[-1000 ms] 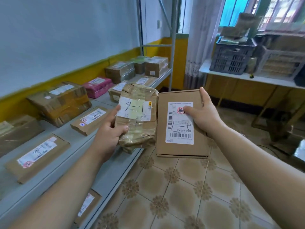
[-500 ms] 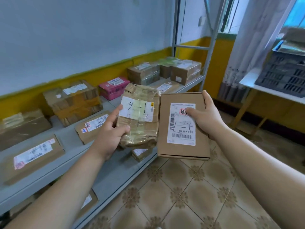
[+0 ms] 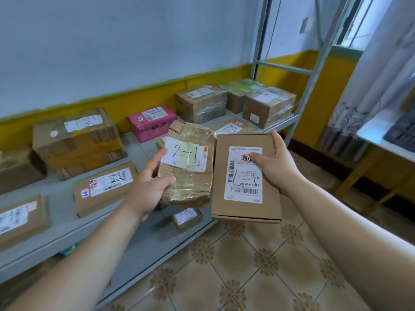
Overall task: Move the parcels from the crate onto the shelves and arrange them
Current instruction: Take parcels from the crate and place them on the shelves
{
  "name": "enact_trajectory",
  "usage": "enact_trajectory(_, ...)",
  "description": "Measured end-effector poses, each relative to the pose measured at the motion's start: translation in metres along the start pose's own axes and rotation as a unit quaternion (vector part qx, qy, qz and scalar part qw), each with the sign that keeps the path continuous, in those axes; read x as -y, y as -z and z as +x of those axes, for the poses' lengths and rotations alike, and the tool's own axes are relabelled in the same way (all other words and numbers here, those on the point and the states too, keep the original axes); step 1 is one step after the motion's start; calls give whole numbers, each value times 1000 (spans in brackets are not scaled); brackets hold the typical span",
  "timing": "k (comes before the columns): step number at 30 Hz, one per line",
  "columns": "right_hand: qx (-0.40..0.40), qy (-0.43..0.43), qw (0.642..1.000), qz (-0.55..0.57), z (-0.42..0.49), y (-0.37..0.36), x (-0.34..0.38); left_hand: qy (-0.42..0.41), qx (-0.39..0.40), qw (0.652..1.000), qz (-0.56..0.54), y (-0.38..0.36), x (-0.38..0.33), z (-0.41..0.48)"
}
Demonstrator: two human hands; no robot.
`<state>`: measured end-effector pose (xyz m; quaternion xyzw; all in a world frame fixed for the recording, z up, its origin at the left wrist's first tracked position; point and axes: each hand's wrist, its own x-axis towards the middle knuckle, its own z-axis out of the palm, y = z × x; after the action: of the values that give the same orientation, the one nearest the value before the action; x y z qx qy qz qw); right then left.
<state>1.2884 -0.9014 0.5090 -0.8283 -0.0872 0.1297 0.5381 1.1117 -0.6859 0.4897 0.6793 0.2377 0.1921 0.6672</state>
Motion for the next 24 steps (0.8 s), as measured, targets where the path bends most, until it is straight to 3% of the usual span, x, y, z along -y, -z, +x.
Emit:
enact_trajectory(8, 162, 46, 984, -54, 51, -11, -16, 48, -144, 988, -10, -30, 25, -45)
enact_trajectory(16, 334, 57, 937, -88, 32, -75, -51, 128, -290, 948, -10, -15, 72, -133)
enact_trajectory(24, 422, 7, 894, -150, -1, -178, -118, 232, -338, 911, -49, 33, 156, -181)
